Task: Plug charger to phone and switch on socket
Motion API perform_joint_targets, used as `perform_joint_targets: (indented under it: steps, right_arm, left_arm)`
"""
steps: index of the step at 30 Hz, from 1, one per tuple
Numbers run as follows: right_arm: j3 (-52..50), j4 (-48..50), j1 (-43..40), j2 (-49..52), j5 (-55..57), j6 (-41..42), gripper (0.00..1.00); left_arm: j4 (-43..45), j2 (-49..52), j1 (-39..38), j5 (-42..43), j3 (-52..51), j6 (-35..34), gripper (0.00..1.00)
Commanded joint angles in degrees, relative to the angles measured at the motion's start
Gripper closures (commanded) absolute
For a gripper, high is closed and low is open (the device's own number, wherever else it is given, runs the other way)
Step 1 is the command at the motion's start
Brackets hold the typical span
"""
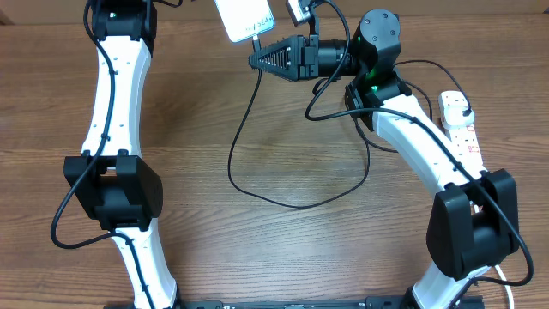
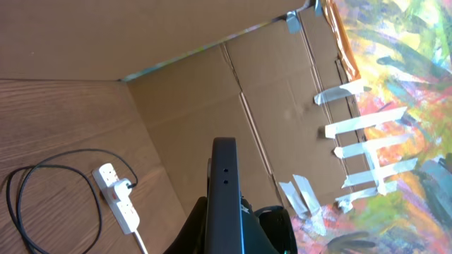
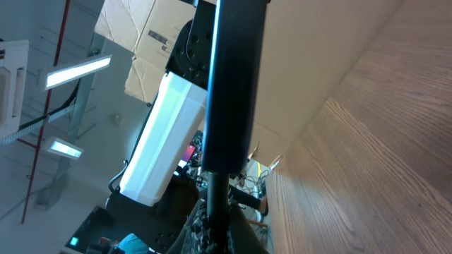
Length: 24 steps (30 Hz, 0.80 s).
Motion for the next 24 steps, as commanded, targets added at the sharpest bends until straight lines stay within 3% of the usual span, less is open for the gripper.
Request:
perform_joint_targets:
  steps: [1, 24]
  right_arm:
    - [0.92, 0.17, -0.17, -1.64, 3.52, 0.42, 0.96]
    - [0.92, -0.68, -0.17, -1.64, 3.41, -0.02, 0.96]
  left_arm:
    - [0.37, -0.76, -1.18, 6.86, 0.85, 1.36, 0.94]
    - [0.37, -0.76, -1.18, 15.45, 0.85, 3.21, 0.94]
